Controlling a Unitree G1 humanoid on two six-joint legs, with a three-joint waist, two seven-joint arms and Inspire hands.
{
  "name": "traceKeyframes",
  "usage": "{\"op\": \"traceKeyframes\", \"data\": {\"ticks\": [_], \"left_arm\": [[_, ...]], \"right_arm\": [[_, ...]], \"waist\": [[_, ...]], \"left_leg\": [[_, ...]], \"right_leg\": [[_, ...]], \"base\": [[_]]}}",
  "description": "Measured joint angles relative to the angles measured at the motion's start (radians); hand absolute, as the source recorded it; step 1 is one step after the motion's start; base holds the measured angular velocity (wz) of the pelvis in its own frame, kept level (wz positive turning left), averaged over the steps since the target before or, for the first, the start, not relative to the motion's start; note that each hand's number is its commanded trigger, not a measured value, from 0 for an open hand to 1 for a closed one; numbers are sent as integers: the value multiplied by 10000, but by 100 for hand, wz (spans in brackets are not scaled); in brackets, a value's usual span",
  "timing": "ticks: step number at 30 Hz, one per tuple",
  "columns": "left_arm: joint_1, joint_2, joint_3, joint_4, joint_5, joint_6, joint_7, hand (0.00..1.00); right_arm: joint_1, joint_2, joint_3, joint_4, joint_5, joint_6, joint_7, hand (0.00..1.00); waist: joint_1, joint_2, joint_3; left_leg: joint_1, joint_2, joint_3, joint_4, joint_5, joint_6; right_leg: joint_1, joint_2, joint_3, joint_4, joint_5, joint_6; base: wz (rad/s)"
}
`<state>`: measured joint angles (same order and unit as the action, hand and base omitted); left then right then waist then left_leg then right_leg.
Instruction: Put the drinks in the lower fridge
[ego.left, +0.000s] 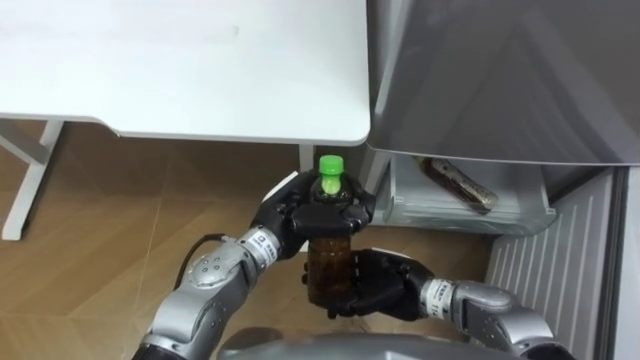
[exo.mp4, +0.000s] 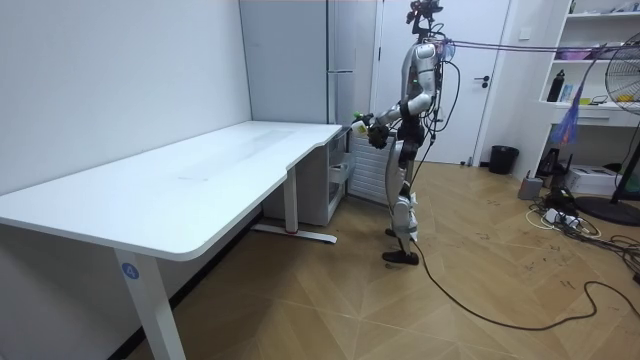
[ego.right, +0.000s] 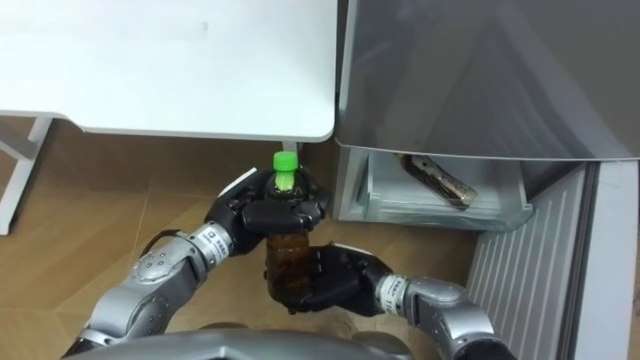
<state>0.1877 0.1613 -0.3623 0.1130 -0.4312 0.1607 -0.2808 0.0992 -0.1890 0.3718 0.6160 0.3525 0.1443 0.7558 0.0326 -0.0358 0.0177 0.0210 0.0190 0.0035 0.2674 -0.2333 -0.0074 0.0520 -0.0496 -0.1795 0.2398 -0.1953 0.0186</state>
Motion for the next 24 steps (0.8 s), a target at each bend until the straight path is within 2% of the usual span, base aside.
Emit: {"op": "traceKeyframes", "data": {"ticks": [9, 10, 11, 12, 14, 15, 20, 24], "left_arm": [[-6, 60, 55, 0, -368, -71, -105, 100], [-7, 67, 70, 0, -412, -71, -91, 91], [-8, 91, 72, 1, -473, -72, -71, 74], [-6, 102, 59, 4, -470, -71, -66, 67], [-5, 122, 48, 6, -471, -71, -65, 9], [-3, 126, 33, 15, -471, -70, -65, 0], [-3, 143, 54, 25, -460, -73, 0, 0], [-4, 144, 51, 24, -453, -98, 154, 0]], "right_arm": [[-1, 1, 56, -1, 252, -4, -15, 100], [-1, -3, 86, -1, 326, -5, -27, 100], [0, -7, 118, -1, 373, -5, -38, 100], [-1, -7, 155, -1, 375, -5, -49, 100], [-2, -7, 185, -1, 375, -5, -61, 100], [-1, -20, 200, -1, 375, -4, -61, 100], [1, -45, 276, -1, 451, 35, -48, 100], [1, -44, 394, 0, 645, 125, -50, 100]], "waist": [[-28, 60, 15], [-32, 62, 16], [-35, 68, 19], [-33, 90, 28], [-35, 118, 42], [-34, 149, 42], [-38, 217, 30], [-37, 178, 7]], "left_leg": [[9, 11, 65, -7, 0, 0], [11, 11, 66, -8, 0, 0], [13, 11, 71, -9, 0, 0], [12, 11, 77, -9, 0, 1], [11, 11, 78, -22, -1, 1], [15, 11, 79, -85, -1, 1], [33, 14, 80, -127, 0, -1], [49, 13, 93, -96, 0, 0]], "right_leg": [[15, 2, 33, 0, 1, -1], [19, 2, 31, 1, 1, -1], [21, 1, 30, 0, 1, -1], [22, 0, 30, 0, 1, -1], [21, 1, 27, 1, 1, -1], [20, 1, 27, 1, 1, -1], [8, 4, 22, -1, 0, -1], [5, 0, 26, -6, 0, 0]], "base": [[0], [0], [0], [0], [0], [0], [0], [0]]}}
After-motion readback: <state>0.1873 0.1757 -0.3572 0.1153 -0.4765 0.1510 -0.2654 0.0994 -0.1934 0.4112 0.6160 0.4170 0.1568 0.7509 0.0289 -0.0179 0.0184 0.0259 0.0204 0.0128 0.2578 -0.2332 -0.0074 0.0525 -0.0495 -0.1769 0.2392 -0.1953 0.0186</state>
